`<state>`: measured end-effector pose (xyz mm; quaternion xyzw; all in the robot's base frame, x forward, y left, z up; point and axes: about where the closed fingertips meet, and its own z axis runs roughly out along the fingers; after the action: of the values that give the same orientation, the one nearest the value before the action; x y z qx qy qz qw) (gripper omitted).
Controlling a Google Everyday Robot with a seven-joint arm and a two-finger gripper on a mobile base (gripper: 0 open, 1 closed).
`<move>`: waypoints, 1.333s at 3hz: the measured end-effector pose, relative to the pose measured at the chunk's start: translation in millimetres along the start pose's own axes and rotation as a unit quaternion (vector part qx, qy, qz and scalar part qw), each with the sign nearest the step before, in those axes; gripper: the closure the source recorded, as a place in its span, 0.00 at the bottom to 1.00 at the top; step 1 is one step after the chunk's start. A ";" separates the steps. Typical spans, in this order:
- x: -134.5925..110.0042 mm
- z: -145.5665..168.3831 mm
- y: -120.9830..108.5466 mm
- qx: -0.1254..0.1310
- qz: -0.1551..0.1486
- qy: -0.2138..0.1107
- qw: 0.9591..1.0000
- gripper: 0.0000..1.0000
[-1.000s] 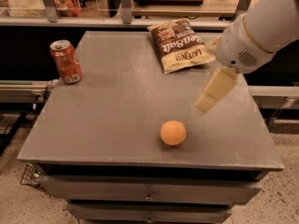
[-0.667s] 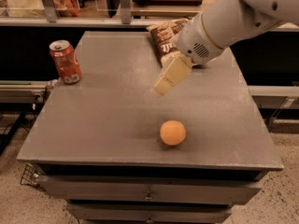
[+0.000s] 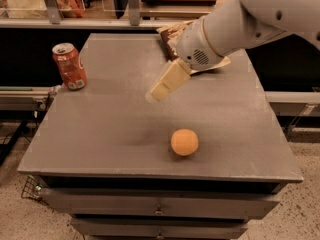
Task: Knock coke can over
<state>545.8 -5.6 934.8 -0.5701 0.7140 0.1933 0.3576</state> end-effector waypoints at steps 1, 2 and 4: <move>-47.4 66.3 -8.7 -0.015 0.013 -0.099 0.995 0.00; -78.7 105.7 -13.5 -0.025 0.020 -0.160 0.987 0.00; -130.9 192.1 -5.0 -0.037 0.030 -0.270 0.962 0.00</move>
Offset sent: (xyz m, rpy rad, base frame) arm 0.0759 0.1718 -0.0137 0.4755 -0.0409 0.0714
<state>618.7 212.9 902.5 -0.4881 0.6002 0.3765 0.5097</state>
